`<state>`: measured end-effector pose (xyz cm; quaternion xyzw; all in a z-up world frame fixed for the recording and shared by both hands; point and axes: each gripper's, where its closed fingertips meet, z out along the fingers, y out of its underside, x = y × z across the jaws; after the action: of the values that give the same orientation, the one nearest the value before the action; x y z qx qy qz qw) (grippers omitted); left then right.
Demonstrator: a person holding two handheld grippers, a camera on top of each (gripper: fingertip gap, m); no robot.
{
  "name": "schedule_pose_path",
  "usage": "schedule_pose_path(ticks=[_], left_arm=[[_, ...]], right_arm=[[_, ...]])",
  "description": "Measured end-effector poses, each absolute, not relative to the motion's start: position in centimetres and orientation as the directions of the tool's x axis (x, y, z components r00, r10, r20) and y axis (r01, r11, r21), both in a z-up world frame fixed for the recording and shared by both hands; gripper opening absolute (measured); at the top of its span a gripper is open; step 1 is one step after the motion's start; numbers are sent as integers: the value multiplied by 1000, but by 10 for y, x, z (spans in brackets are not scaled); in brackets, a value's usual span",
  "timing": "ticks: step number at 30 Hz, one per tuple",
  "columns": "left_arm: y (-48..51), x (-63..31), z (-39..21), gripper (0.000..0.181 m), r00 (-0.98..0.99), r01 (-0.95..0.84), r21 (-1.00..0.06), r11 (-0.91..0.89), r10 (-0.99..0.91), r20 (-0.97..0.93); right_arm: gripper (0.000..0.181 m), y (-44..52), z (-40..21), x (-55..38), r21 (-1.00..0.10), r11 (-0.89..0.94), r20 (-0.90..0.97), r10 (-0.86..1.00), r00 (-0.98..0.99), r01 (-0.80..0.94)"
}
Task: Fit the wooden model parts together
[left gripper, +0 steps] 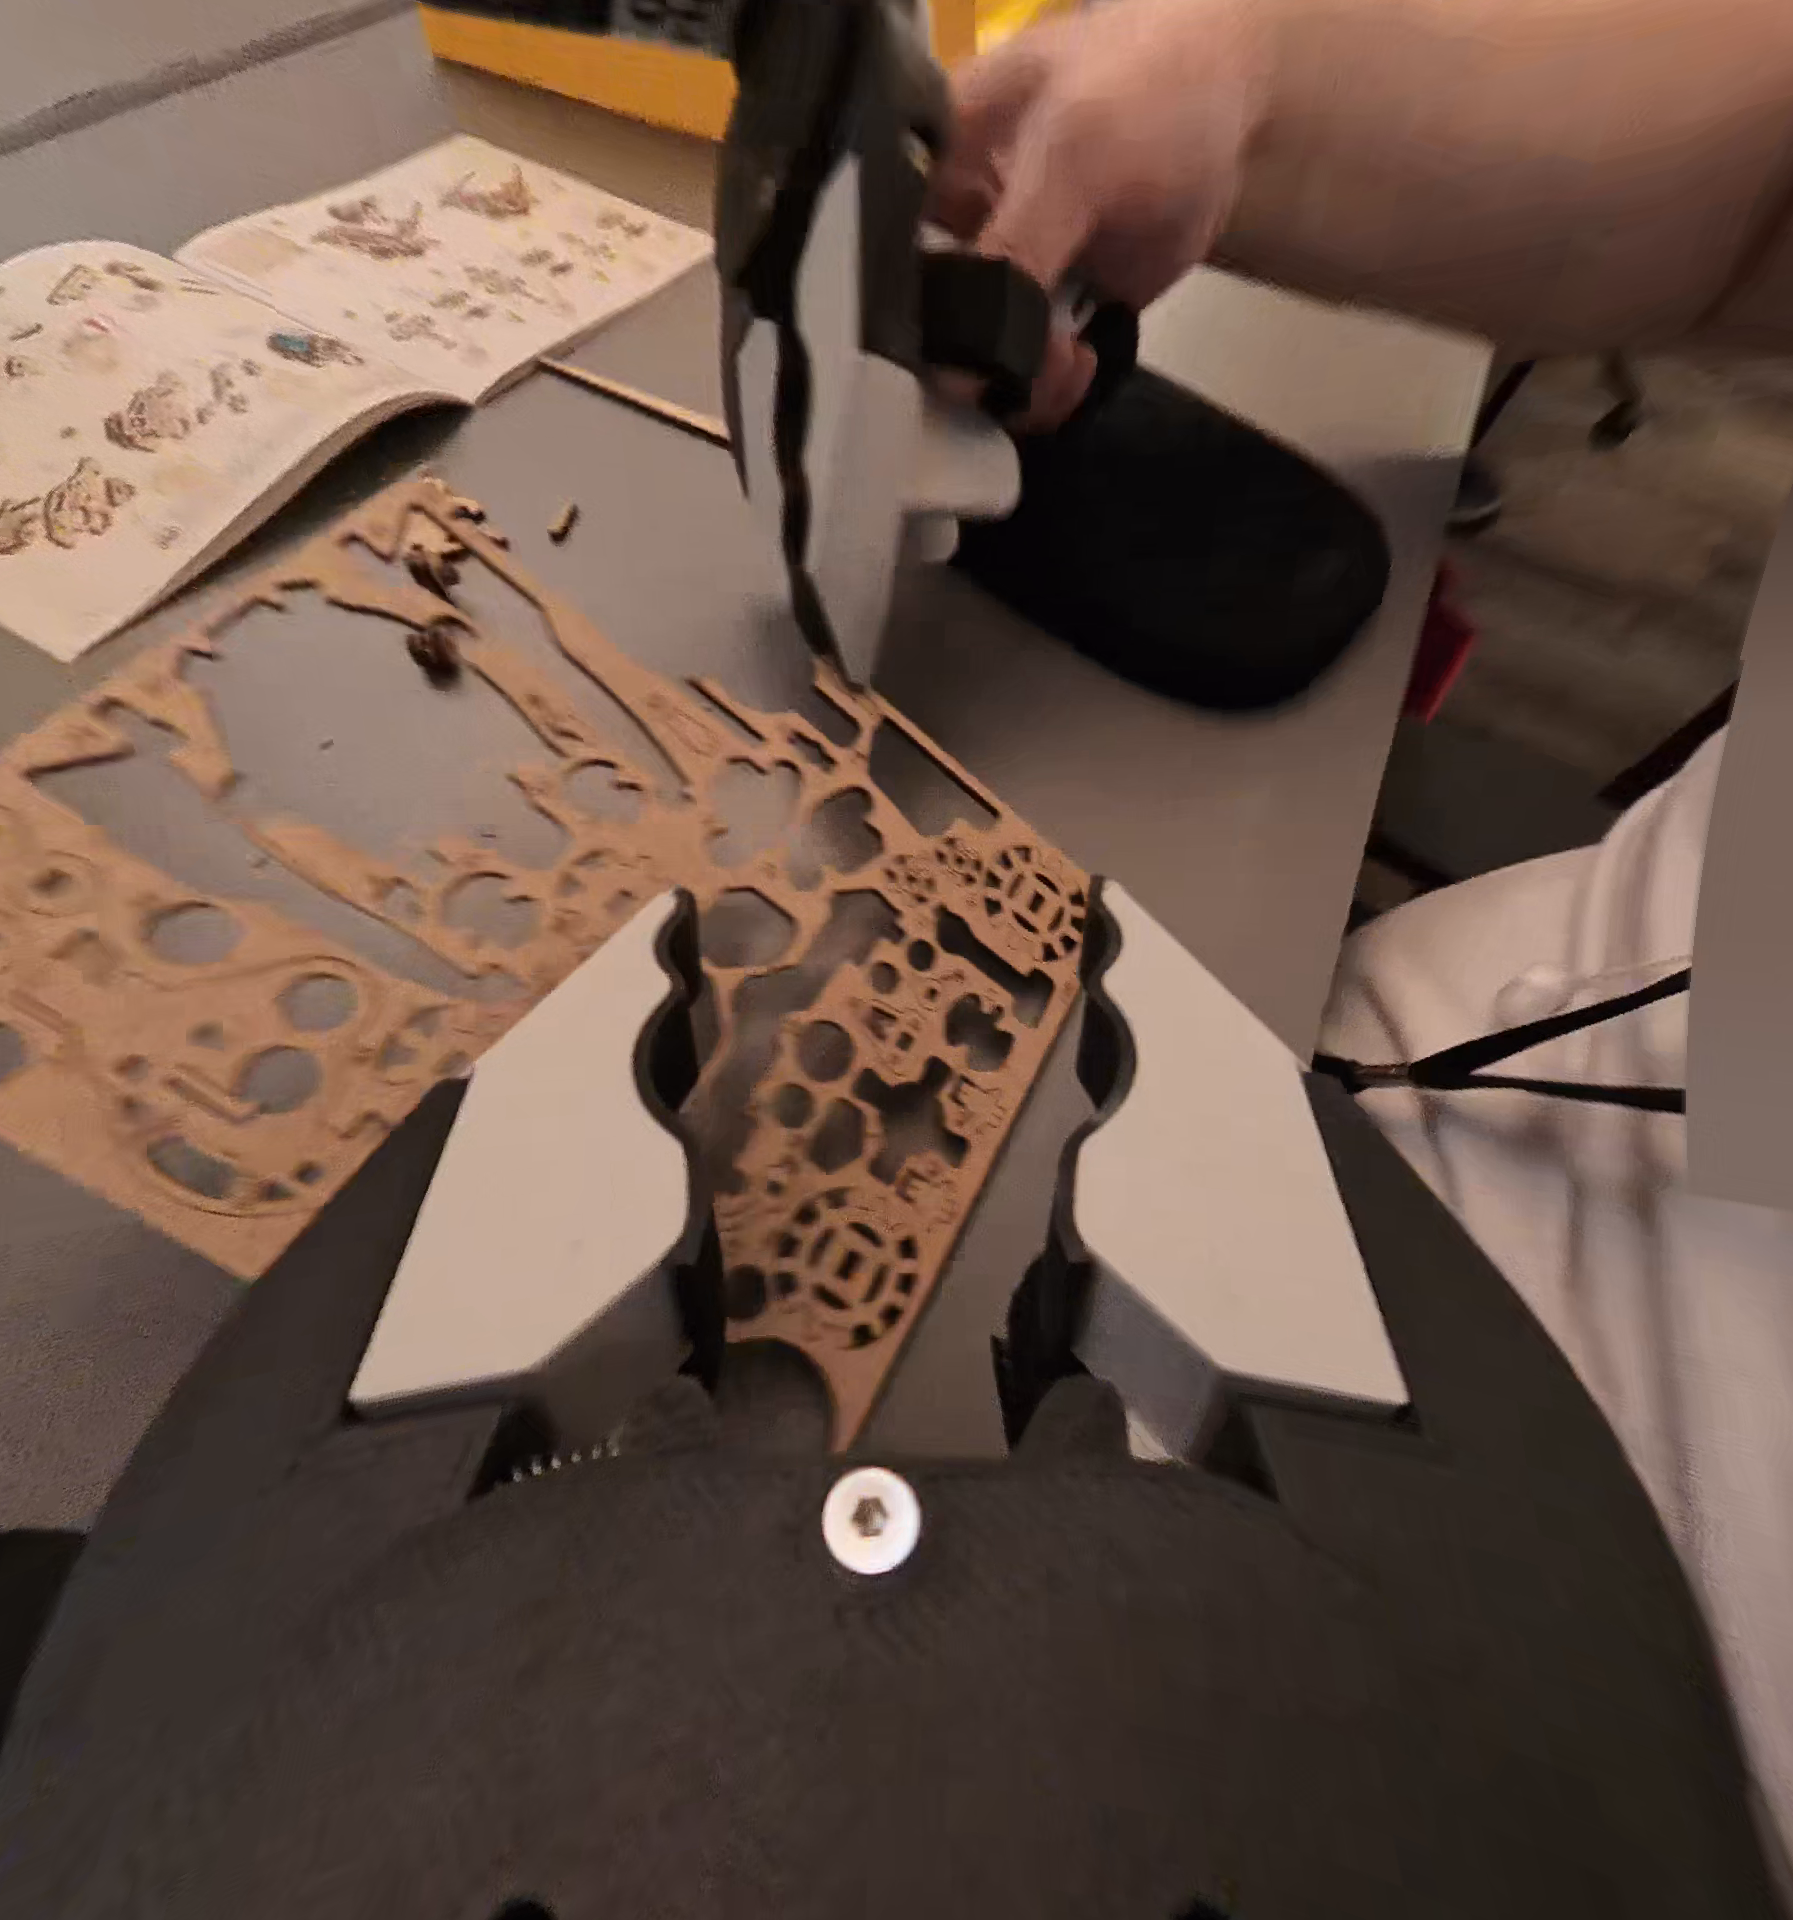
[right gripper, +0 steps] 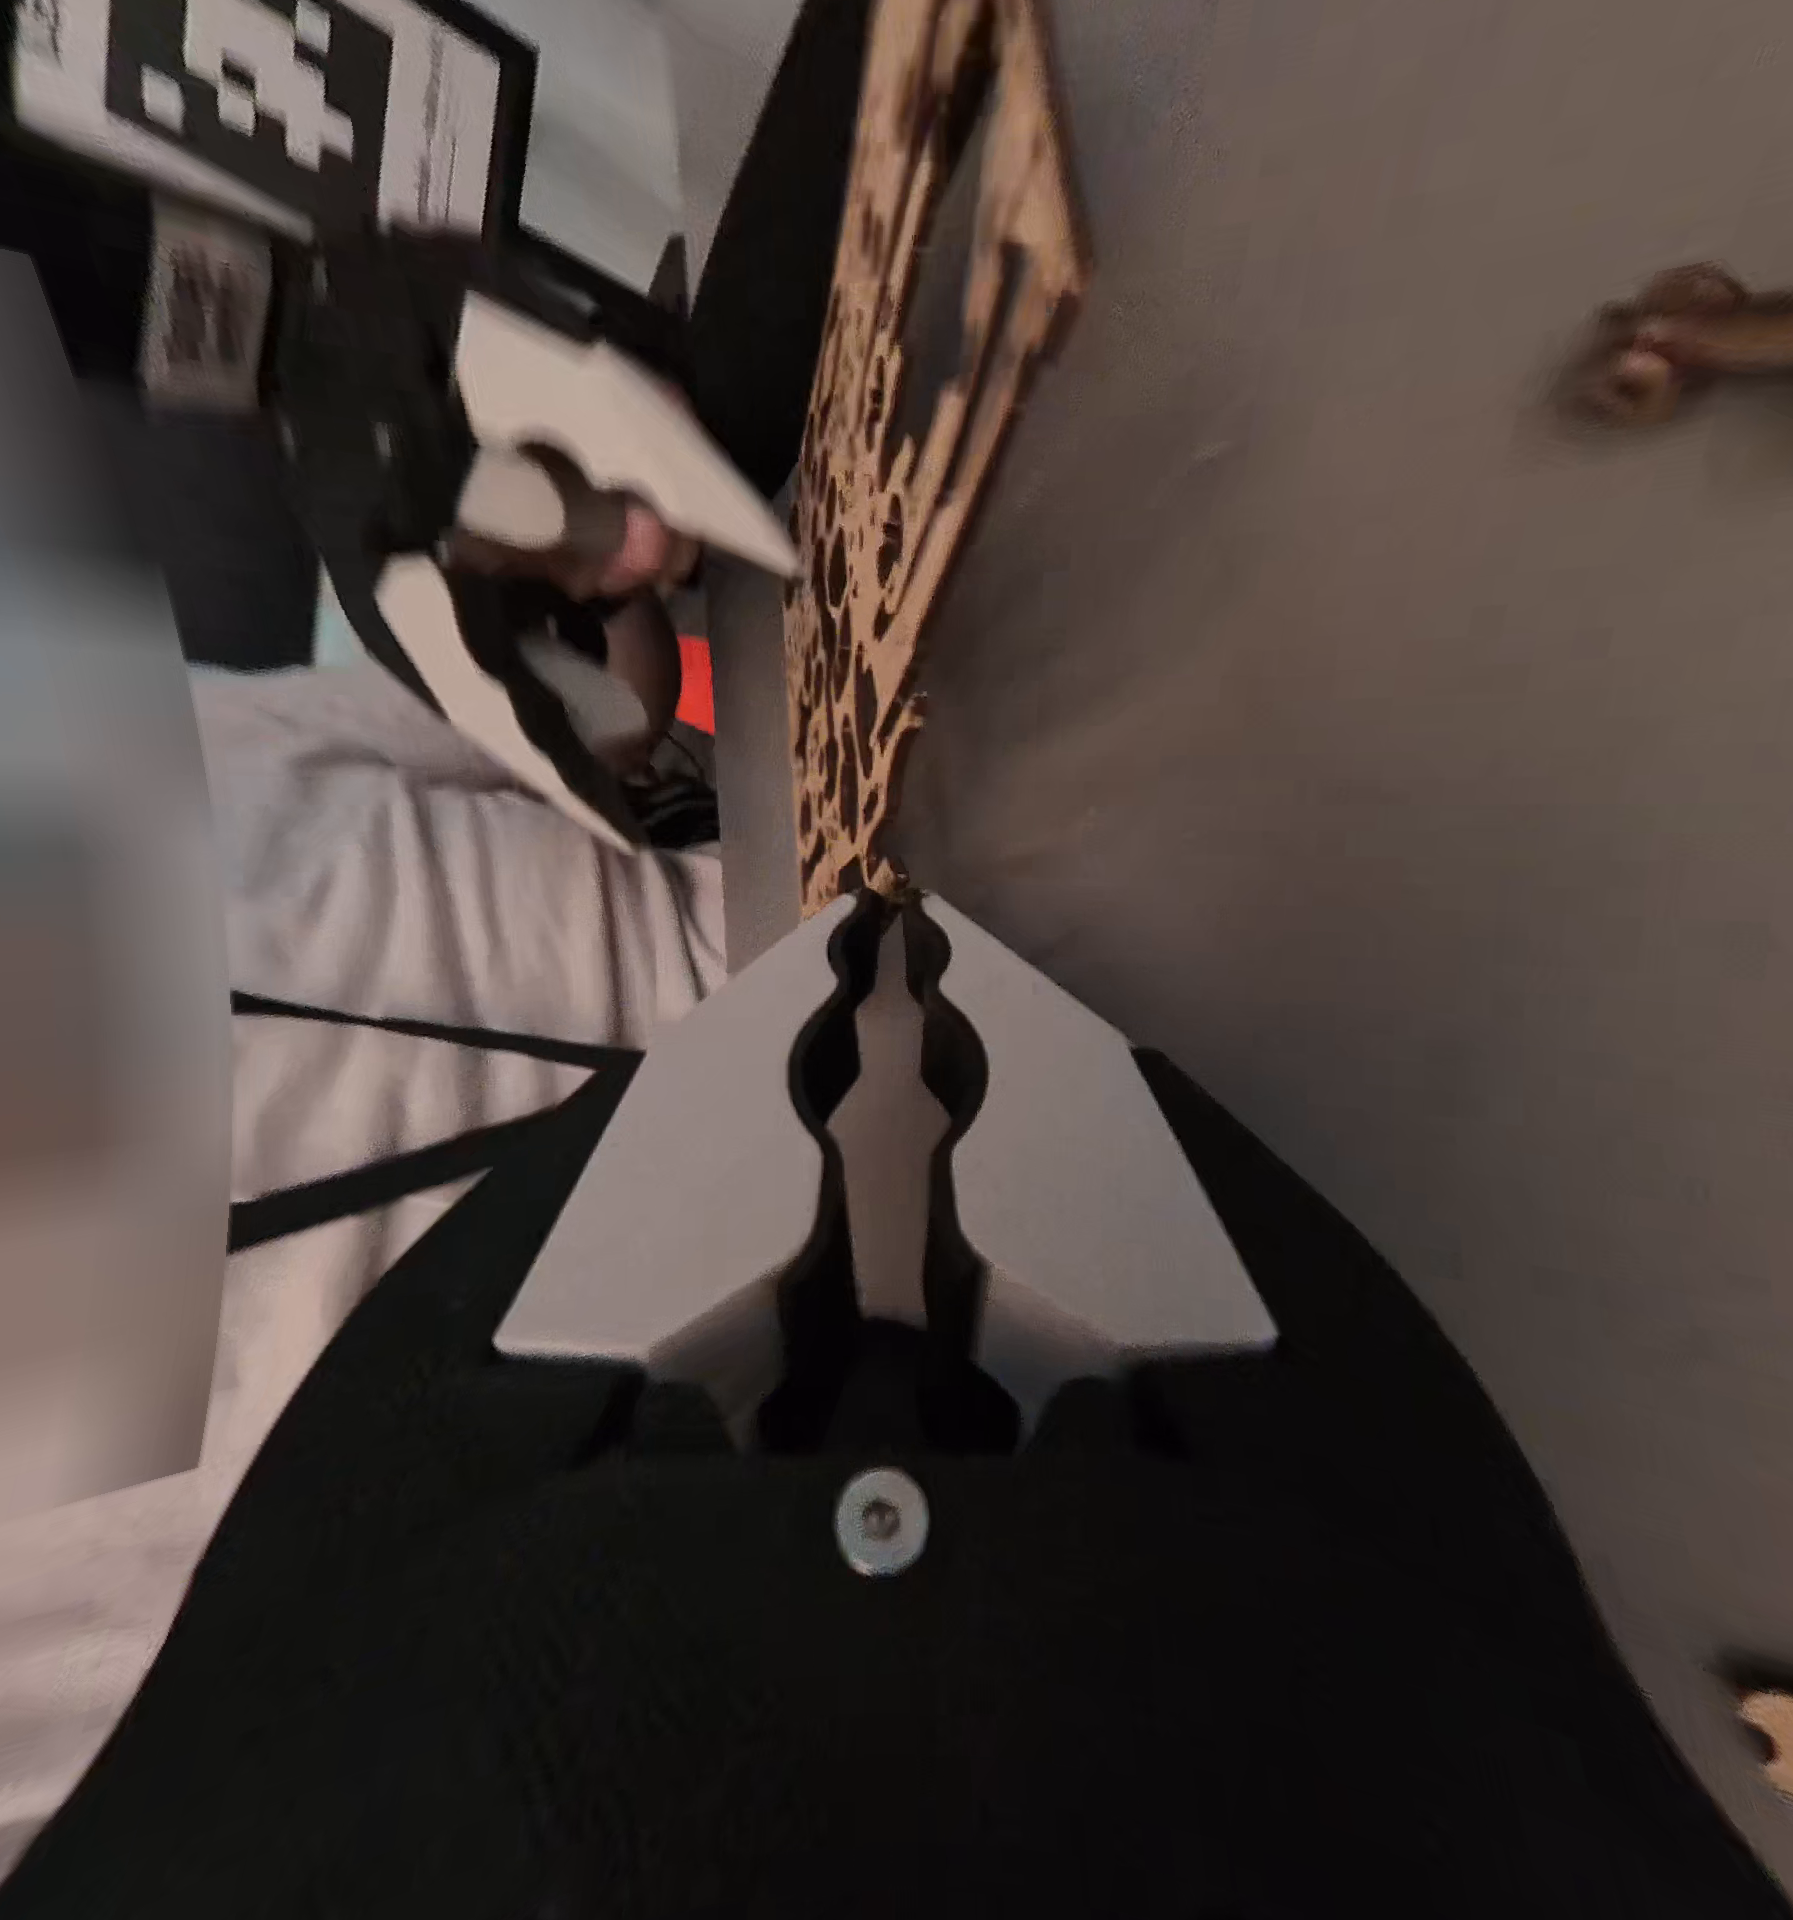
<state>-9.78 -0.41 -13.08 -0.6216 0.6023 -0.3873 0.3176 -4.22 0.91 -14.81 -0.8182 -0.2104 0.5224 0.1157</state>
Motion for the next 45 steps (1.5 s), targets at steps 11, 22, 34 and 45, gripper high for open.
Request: schedule_pose_path(ticks=[11,22,34,45], left_arm=[[126,-128,-75,92,241,-234,-903,-361,-921,306],[77,-128,-95,49,-114,-313,-779,-543,-793,598],[55,-128,-99,1,-173,-360,-822,-441,-835,523],[55,-128,-99,1,-172,-356,-826,-438,-838,518]], right_arm=[[2,22,-133,-32,-635,-710,-616,703,355,303],[1,16,-110,-40,-829,-513,-457,852,257,224],[0,36,-113,-36,-792,-609,-540,726,426,34],[1,32,-107,-39,-741,-671,-621,681,387,-8]])
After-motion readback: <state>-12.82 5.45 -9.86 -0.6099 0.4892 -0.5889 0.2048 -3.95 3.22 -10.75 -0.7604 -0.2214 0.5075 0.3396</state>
